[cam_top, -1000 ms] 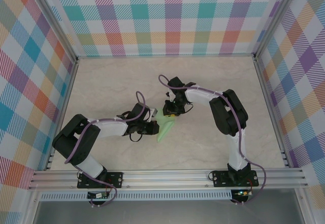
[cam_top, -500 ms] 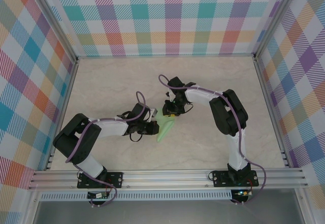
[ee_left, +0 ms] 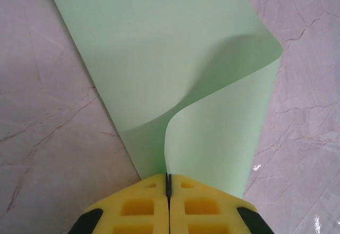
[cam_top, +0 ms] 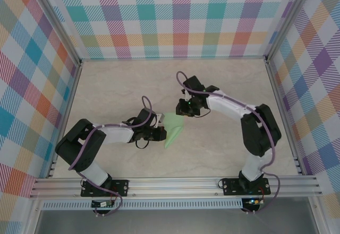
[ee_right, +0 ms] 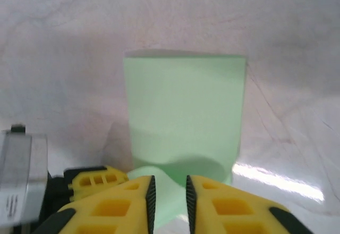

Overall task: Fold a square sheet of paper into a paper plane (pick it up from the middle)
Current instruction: Third fold the triangle at the center of the table.

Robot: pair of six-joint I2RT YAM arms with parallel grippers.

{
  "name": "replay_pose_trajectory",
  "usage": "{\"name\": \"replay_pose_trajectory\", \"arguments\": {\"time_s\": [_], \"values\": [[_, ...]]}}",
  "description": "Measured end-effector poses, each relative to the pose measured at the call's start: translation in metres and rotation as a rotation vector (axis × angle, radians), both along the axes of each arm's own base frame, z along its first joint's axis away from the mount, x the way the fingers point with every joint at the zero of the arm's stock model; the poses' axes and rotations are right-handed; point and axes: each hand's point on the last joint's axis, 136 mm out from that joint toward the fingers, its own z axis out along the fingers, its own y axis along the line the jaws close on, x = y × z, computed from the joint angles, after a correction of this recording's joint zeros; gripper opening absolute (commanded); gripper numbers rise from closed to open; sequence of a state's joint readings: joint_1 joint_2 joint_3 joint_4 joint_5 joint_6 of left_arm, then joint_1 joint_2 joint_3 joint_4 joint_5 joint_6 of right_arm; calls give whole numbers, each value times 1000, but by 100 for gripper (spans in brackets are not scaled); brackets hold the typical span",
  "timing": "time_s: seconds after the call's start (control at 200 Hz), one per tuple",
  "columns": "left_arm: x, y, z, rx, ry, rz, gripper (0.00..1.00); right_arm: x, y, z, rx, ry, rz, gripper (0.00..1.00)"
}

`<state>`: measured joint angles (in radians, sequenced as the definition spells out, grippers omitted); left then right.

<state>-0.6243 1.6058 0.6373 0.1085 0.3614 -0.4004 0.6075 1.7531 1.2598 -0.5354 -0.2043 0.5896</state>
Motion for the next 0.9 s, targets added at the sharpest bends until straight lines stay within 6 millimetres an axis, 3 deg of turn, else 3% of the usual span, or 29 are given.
{"name": "replay_pose_trajectory", "arguments": {"time_s": [0.085,0.26,0.39,0.525,0.675,0.9], "values": [[0,0,0,-1,-1,1,5,-16,-8,1,66,-1,-44,12],[0,0,0,-2,1,3,5,-58,-12,-26,194,83,-113,0],[0,0,0,-2,1,3,5,-84,6,-39,265,128,-111,0],[0,0,0,-2,1,3,5,-108,37,-33,335,131,-60,0],[0,0,0,-3,-1,3,5,-120,62,-30,403,136,-34,0],[0,0,0,-4,-2,3,5,-124,70,-52,390,184,-54,0]]}}
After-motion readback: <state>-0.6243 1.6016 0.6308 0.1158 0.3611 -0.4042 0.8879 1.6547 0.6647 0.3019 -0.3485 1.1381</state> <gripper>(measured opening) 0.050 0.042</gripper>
